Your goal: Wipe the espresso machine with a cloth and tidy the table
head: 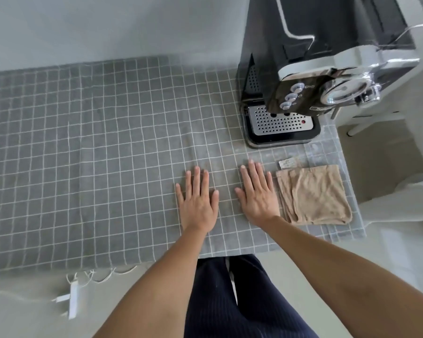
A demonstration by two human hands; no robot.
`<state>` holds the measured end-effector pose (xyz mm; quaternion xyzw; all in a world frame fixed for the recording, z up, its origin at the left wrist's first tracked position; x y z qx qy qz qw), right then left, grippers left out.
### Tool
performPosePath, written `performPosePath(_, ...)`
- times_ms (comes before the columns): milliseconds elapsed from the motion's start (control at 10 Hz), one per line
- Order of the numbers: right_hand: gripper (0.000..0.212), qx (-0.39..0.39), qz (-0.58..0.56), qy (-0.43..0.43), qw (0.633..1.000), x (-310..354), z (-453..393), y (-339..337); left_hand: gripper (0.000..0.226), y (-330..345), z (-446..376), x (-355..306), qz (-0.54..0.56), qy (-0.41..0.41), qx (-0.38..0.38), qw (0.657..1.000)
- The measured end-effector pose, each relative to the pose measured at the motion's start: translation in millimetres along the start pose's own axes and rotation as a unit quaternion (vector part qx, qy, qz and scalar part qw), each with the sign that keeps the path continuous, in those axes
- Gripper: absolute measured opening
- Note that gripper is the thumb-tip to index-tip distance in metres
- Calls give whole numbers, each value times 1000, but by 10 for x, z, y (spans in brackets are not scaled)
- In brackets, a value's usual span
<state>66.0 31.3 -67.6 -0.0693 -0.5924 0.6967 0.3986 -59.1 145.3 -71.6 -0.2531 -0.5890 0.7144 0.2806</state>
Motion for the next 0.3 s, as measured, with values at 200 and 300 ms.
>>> performPosePath(200, 63, -30, -13, -16, 999, -17, -12, 33, 60, -37, -11, -10, -14, 1, -2, 1000)
performPosePath(300, 63, -41, -99, -9, 994, -60, 8, 9, 60, -42, 15, -52, -12, 0, -3, 1000)
Point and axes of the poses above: each hand's wrist, its own z-axis away from the middle knuckle, its own y-axis out of the palm, x = y × z, the point moved 6 cm from there along -z, towards the middle knuckle, and after that the axes turned 9 degrees about -z, right-handed, at the moved point
